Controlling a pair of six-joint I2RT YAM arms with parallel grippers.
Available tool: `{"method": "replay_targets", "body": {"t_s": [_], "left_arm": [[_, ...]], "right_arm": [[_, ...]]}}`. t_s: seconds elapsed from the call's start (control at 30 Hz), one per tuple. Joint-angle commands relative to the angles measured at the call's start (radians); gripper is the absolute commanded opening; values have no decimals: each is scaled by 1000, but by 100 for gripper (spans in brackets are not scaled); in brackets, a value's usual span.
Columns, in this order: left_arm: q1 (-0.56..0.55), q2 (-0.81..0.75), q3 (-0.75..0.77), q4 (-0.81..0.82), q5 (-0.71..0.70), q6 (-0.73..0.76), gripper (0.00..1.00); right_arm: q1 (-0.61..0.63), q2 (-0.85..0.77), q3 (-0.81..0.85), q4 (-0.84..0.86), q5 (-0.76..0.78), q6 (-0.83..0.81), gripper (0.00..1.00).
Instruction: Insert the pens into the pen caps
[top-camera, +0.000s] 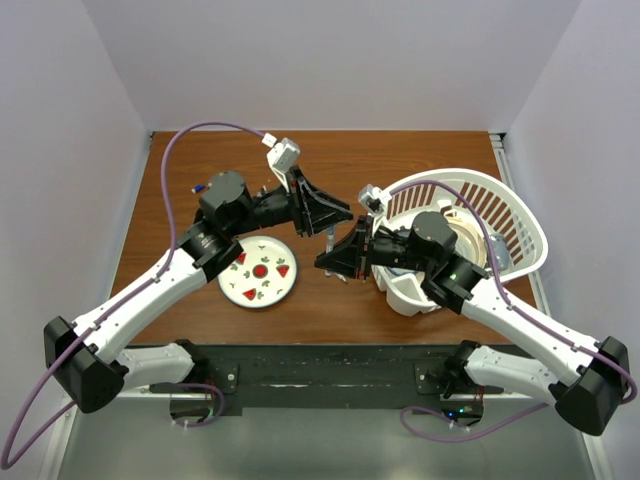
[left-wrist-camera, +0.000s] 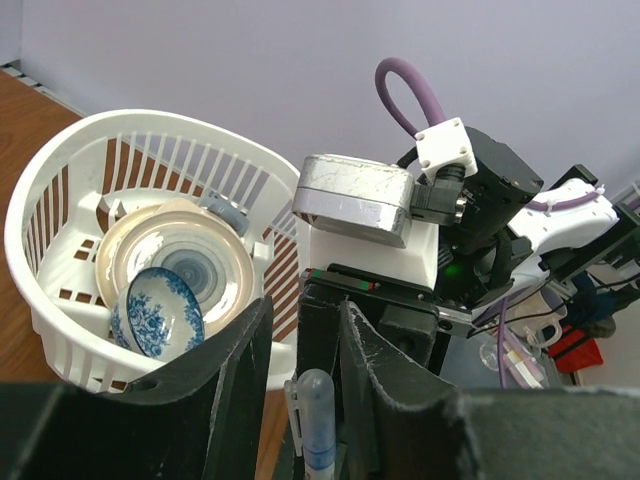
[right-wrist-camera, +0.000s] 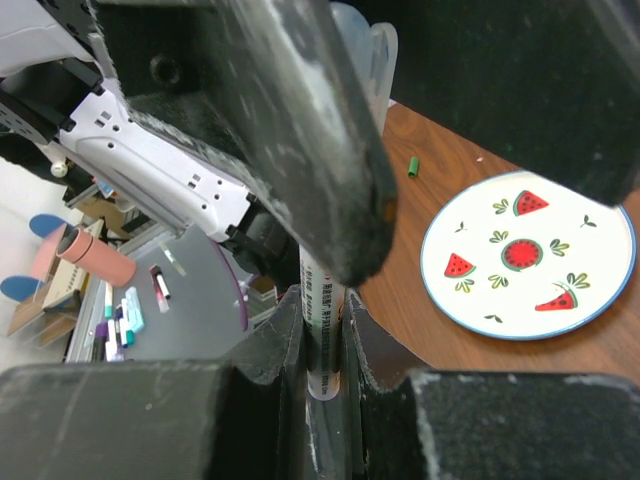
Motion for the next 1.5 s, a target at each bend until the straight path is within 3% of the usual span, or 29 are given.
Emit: {"method": "replay_targets", "body": {"t_s": [0.0,0.1,0.17,0.33,0.43,0.5,0.7,0.8,1.17,1.47], "left_arm": [[14,-1,52,55,18,-13,36],[15,2,52,50,21,-12,24],[15,8,50,49,41,-21,0],[17,13,-53,108,149,-110,0],[17,-27,-161,184,180,-162,0],[17,-62,-196,181,184,-151,0],[15,-108,-314,257,200,-177,0],[14,-111,-368,339,223,-217,0],[15,-147,-468,383,239,-232,0],[11,-136,-537,428,231,-234,0]], "right_arm": [[4,9,6,46,-19,14,0],[7,10,8,45,-18,14,0],[7,9,9,43,-16,14,0],[5,-34,29,68,120,33,0],[4,-37,117,-11,218,1,0],[-2,-21,182,-73,251,-39,0],[-10,13,267,-27,311,-56,0],[-14,36,315,-32,328,-84,0],[-89,102,424,-16,320,-130,0],[-149,225,637,-72,256,-206,0]]}}
